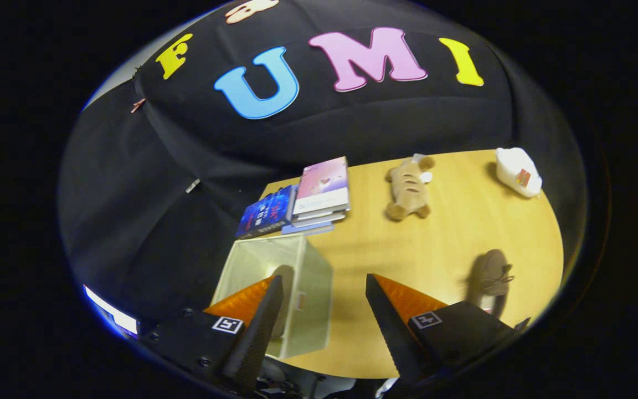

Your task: Open the storage box then place both shoes into the box .Put the left shoe in first, then the right shoe, with the right side of both shoes facing outward in a uniform manner.

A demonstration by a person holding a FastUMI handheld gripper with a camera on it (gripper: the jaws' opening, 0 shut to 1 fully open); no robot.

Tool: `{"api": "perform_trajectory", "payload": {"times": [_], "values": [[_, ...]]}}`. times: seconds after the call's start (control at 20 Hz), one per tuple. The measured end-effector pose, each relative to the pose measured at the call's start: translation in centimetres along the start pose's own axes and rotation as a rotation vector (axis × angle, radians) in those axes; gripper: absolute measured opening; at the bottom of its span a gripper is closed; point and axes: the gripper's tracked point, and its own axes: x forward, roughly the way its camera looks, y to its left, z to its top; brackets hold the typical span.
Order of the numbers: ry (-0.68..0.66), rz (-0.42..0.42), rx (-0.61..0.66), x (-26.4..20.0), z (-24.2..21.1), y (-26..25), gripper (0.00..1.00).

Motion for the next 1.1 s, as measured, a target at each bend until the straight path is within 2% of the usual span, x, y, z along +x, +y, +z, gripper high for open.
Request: {"api": "perform_trajectory", "payload": {"times": [0.2,0.35,0.45,0.65,0.9,1.1], "values": [[0.009,-0.164,0.004,-3.3,-0.6,-11.2,0.98],[0.078,-0.271,0.065,-3.9,-3.7,-18.6,0.98],[0.136,-0.311,0.101,-3.8,-6.0,-22.0,0.98],[0.252,-0.344,0.111,-1.5,-9.6,-26.9,0.98],[0.337,-0.402,0.088,1.5,-12.7,-30.8,0.97],[0.378,-0.405,0.100,4.0,-13.9,-31.5,0.84]]}}
